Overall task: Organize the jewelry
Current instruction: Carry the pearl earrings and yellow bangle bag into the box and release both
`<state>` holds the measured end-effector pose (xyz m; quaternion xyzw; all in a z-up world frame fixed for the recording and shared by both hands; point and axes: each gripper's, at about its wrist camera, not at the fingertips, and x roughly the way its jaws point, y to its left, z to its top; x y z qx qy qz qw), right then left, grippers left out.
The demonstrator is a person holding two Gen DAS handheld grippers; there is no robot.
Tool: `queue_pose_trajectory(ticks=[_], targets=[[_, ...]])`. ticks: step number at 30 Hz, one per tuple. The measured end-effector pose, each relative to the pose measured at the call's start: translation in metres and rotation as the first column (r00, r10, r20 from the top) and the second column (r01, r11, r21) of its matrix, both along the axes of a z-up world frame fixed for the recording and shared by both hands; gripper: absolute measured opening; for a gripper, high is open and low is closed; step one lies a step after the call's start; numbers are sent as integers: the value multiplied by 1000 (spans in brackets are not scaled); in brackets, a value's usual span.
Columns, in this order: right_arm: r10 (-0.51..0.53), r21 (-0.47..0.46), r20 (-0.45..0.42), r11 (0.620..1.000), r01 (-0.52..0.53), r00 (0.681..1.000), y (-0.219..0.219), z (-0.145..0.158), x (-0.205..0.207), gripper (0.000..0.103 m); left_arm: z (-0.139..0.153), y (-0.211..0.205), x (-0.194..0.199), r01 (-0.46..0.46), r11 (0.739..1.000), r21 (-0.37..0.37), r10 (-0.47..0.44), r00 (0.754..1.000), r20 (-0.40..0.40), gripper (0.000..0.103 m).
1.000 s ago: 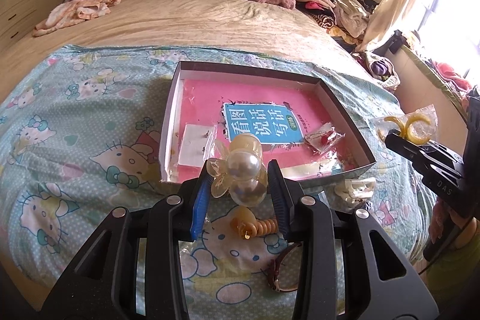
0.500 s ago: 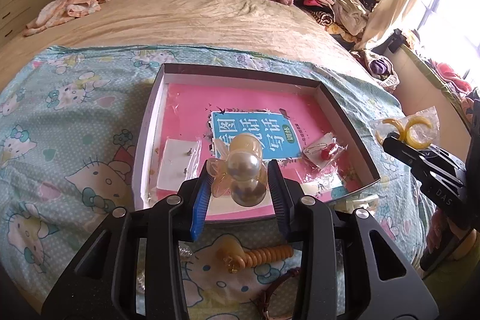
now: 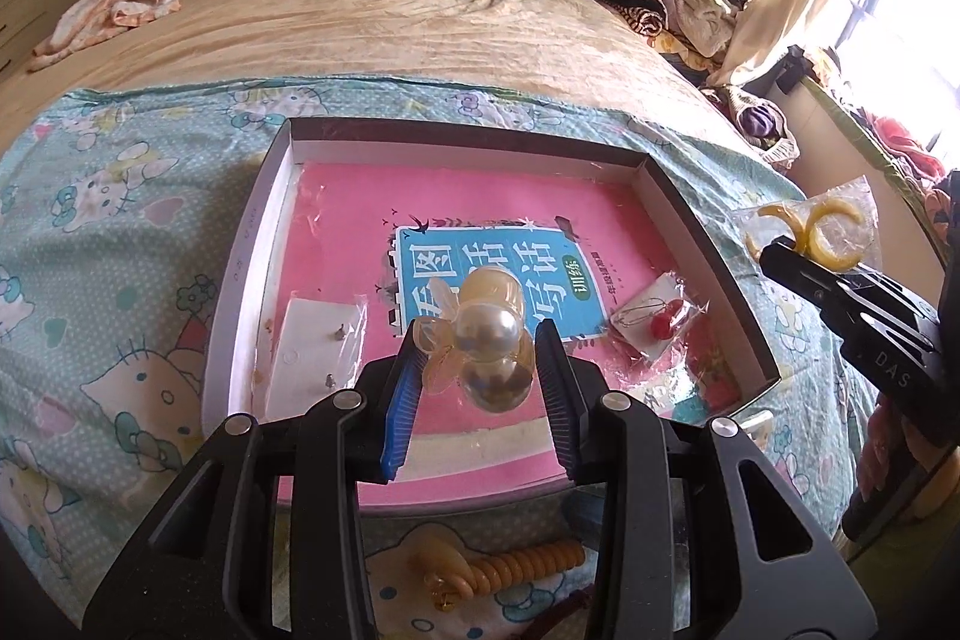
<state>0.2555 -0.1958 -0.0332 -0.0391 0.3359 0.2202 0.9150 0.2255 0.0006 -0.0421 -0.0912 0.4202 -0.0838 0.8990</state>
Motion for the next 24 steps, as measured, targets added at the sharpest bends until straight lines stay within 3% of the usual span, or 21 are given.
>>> queue_pose_trajectory(ticks=[14,24], targets=[[-46,-91,-27,995,44,999,12,-25,38,18,-20,-10,12,43,999,-7,-43,999,-32,29],[-73,-184,-65,981,60,995,26,-56,60,18,-16,-9,16,2,990,139,-4,1000,19,29]])
